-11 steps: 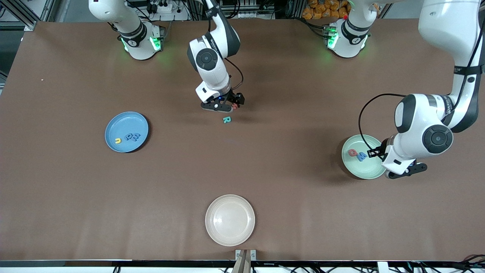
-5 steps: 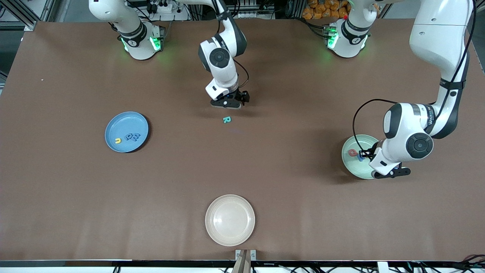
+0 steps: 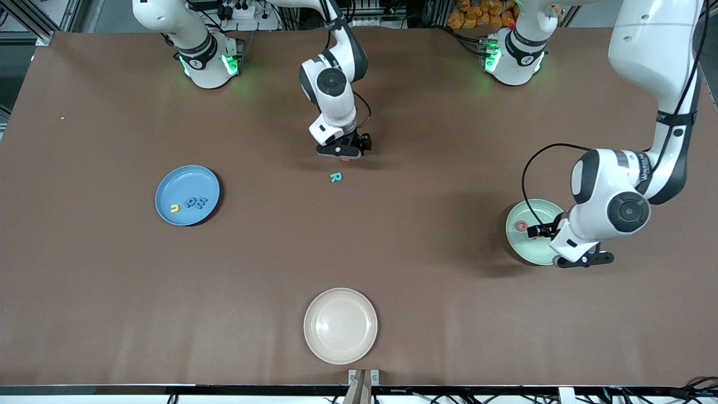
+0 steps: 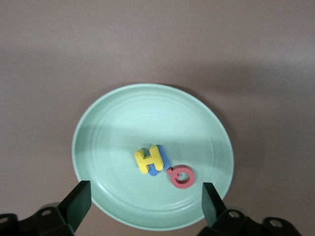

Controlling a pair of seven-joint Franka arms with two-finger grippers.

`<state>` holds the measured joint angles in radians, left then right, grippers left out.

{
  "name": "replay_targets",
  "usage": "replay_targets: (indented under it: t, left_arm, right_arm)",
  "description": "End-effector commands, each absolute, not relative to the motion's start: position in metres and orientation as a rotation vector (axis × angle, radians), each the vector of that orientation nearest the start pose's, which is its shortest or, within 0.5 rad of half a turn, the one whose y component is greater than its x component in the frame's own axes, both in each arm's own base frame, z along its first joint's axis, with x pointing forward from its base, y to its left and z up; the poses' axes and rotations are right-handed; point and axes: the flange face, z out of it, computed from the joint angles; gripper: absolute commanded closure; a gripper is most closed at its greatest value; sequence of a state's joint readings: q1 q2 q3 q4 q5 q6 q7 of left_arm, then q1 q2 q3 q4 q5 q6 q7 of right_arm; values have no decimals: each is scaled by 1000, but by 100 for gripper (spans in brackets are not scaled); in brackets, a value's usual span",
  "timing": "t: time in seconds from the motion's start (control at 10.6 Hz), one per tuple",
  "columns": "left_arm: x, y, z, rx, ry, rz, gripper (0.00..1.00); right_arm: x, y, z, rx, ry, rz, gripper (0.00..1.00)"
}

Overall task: Sort upper and lower case letters into plates
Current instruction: 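Lower the H onto the green plate and open the left gripper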

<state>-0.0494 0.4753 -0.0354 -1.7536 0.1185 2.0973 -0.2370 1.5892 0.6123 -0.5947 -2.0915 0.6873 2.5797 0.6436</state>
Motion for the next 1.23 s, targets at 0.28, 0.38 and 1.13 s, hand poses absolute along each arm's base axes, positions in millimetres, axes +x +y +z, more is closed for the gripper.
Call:
replay_targets:
  t: [0.28, 0.38, 1.13]
  left_arm:
    - [635, -65, 388, -3041, -89, 140, 0]
    - [633, -71, 397, -3046, -75, 124, 0]
    - [611, -105, 455, -3046, 3, 74, 0]
  right_arm:
    - [327, 480, 165, -3069, 246, -38, 11]
    - [325, 481, 163, -3073, 240, -41, 15]
    - [328, 480, 164, -3069, 267, -39, 35]
